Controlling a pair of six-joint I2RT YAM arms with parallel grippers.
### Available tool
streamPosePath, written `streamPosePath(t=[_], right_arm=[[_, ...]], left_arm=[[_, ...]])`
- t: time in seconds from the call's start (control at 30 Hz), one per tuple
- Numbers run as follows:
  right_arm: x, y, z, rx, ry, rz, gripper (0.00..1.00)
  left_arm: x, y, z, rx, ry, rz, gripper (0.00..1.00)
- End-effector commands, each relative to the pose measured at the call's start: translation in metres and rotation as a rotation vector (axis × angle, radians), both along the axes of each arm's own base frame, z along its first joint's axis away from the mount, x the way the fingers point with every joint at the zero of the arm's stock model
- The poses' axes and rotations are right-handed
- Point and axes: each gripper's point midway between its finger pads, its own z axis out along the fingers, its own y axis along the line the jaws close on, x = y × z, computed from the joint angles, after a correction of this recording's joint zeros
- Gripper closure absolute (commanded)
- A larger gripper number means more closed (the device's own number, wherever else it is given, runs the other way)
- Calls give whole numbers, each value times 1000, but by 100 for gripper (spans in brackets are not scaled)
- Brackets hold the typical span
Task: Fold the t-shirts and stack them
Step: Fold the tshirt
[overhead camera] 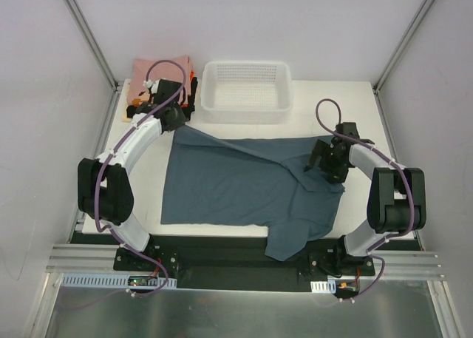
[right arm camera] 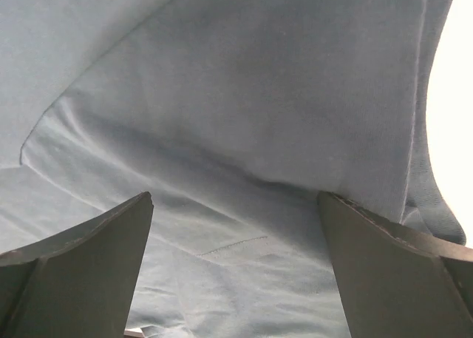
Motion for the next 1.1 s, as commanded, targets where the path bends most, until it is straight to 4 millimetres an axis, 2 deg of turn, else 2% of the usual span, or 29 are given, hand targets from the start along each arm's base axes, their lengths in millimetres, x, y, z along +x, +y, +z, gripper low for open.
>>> streamPosePath(t=[0.0,0.1,0.17,0.27,0.3,0.37,0.4,0.53,0.67,0.9,1.07], right_arm=[[11,15,5,38,-19,42,2],[12,15,4,37,-15,45,2],[11,15,3,32,-8,51,2],[11,15,1,30,1,50,2],[11,15,0,31,5,52,2],[11,17,-1,35,7,58,2],[11,16,-1,32,8,57,2],[10,13,-2,7,20,66,2],[8,11,-2,-6,26,71,2],[7,8,-1,-19,30,73,2],[6,7,-1,-25,35,74,2]], left_arm=[[32,9,52,89,-132,-35,100],[38,10,61,117,-149,-67,100],[35,12,56,127,-137,-70,100],[22,27,33,183,-95,-12,100],[13,32,16,200,-55,-4,100],[5,38,-3,219,-20,23,100],[-3,42,-18,232,18,32,100],[-15,54,-49,209,91,93,100],[-26,59,-60,182,123,114,100],[-50,44,-82,81,188,106,100],[-71,43,-92,49,225,133,100]])
